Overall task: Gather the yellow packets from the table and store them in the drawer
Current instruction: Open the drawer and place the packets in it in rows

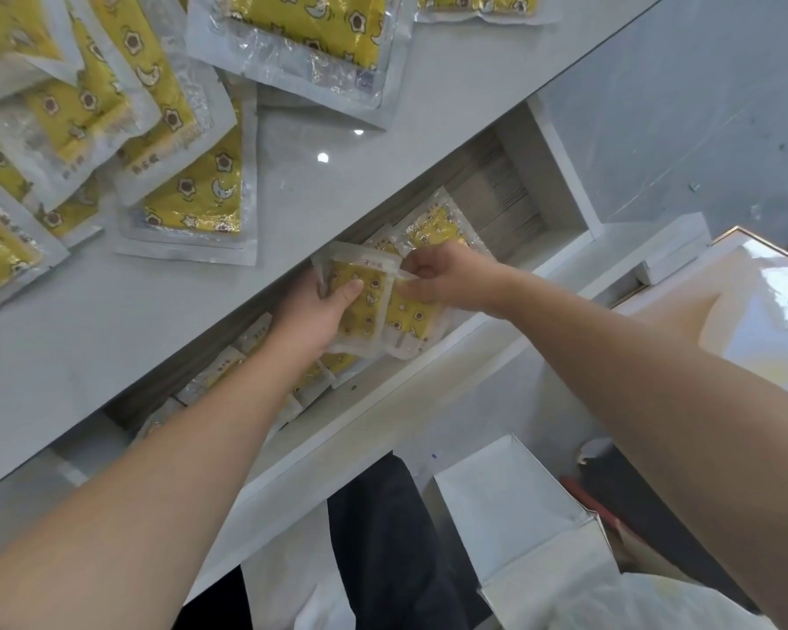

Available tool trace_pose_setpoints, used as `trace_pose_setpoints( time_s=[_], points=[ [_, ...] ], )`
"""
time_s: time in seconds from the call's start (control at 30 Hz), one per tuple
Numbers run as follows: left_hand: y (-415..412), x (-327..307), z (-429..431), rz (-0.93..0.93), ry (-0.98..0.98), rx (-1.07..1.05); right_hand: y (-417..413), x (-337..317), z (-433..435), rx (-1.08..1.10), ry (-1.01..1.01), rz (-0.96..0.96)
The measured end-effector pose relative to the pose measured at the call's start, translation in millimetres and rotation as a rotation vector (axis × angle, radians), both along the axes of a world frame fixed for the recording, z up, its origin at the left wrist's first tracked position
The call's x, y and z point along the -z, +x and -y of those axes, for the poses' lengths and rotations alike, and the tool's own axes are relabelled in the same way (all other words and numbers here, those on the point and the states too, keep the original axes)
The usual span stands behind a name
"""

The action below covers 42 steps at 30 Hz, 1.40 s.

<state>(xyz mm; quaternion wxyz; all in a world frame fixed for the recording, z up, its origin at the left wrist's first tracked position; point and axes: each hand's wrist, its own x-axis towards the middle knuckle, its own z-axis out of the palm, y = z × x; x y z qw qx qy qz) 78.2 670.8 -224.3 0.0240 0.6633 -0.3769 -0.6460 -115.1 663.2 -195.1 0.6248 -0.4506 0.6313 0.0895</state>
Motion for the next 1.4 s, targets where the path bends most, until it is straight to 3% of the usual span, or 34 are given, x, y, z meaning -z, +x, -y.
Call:
trace_pose_setpoints(
  time_s=[0.07, 0.17, 0.37, 0.43, 0.57, 0.7, 0.87, 1.03, 1.13, 1.27, 1.4],
  points=[
    [0.4, 4.0, -5.2, -0.025, 0.078, -0.184, -2.6, 5.0, -0.1, 0.011, -0.067, -0.082],
    [7.4, 14.3, -11.8, -0.014, 0.153, -0.395, -19.1, 8.2, 6.7, 0.212, -0.127, -0.219],
    [19.0, 33.7, -29.1, 0.120, 0.212, -0.439, -55.9, 16.9, 21.0, 0.497, -0.175, -0.511],
    [16.2, 36.5, -35.4, 0.135, 0.217, -0.419, -58.4, 19.7, 22.0, 0.463, -0.175, -0.627],
    [4.3, 38.4, -38.6, 0.160, 0.221, -0.422, -49.5, 21.9, 20.0, 0.173, -0.254, -0.840],
    [-1.2, 44.0, -37.8, 0.260, 0.229, -0.417, -34.9, 28.7, 11.9, -0.086, -0.366, -0.804],
    [-8.1, 35.3, -28.0, 0.415, 0.275, -0.201, -30.8, 43.1, 0.2, -0.099, -0.272, -0.743],
    [-9.8, 29.5, -29.0, 0.477, 0.295, 0.196, -38.9, 45.3, -3.1, -0.106, -0.333, -0.738],
    [-5.8, 31.9, -28.4, 0.471, 0.322, 0.324, -41.6, 42.5, -3.6, -0.125, -0.332, -0.718],
    [-4.3, 31.5, -27.5, 0.451, 0.160, 0.482, -39.6, 41.1, -8.1, -0.200, -0.355, -0.706],
    [-14.5, 23.7, -21.7, 0.266, 0.013, 0.547, -40.2, 42.5, -5.3, -0.180, -0.341, -0.714]
  ],
)
